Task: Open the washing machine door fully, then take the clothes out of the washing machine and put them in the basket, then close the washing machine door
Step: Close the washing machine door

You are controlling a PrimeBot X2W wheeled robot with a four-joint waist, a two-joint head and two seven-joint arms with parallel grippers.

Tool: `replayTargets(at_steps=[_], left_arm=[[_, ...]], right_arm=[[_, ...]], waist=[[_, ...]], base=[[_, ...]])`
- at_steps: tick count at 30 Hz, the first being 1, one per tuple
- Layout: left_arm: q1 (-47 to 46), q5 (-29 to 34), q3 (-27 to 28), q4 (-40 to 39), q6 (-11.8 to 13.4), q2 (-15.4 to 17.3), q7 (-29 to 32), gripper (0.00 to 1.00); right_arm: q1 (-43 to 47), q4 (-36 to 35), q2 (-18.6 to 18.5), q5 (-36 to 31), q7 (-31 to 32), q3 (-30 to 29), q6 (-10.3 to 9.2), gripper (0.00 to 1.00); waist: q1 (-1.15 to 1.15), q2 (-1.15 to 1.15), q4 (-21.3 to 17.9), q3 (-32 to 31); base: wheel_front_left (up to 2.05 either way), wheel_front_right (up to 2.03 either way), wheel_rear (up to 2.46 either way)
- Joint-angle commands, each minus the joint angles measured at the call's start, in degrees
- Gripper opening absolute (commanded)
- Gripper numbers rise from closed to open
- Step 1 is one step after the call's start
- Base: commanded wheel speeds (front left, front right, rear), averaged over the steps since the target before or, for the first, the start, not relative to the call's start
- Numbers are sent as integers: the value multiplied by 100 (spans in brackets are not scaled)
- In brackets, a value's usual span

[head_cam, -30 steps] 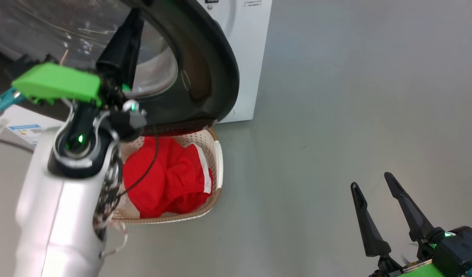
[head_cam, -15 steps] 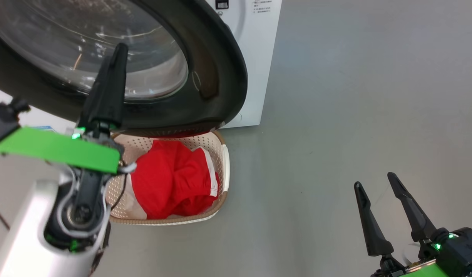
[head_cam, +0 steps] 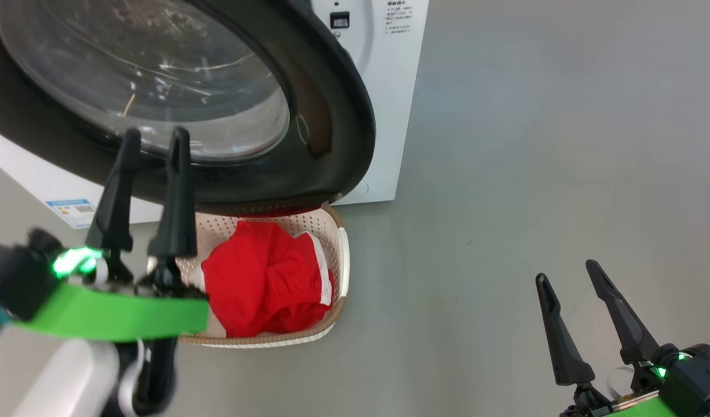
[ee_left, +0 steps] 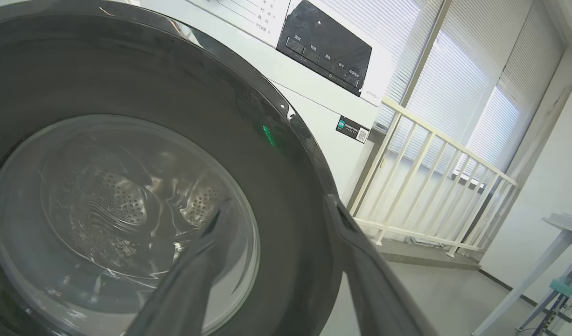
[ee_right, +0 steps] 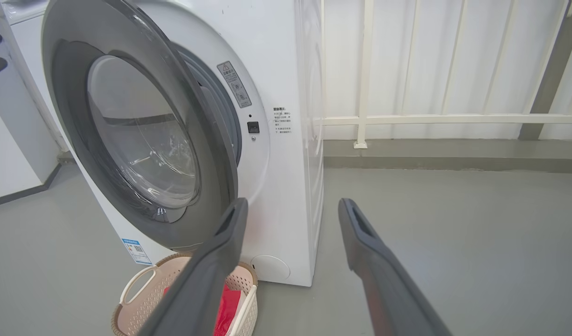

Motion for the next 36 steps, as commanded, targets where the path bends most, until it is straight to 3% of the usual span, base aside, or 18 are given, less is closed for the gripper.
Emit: replayTargets(at_steps=[1,10,19,36], left_arm=[[73,309,160,-169,86,249,-54,100],[714,1397,-17,-261,567,431,-114,100],[1287,1770,91,-303,937,409,-127,100],[2144,2322,570,-420,955,278,-132,100]], right_arm=[[-62,-125,-55,36,-44,127,9,100],[44,-110,-55,60,-81,84,9,100],[124,-97,-55,61,-109,87,9,100],[197,-140,-55,41,-78,65,9,100]], waist=[[0,0,3,-50],[0,0,53,-236],[0,0,137,-375],[0,0,277,-409]], base=[[0,0,0],[0,0,0],[0,0,0],[0,0,0]])
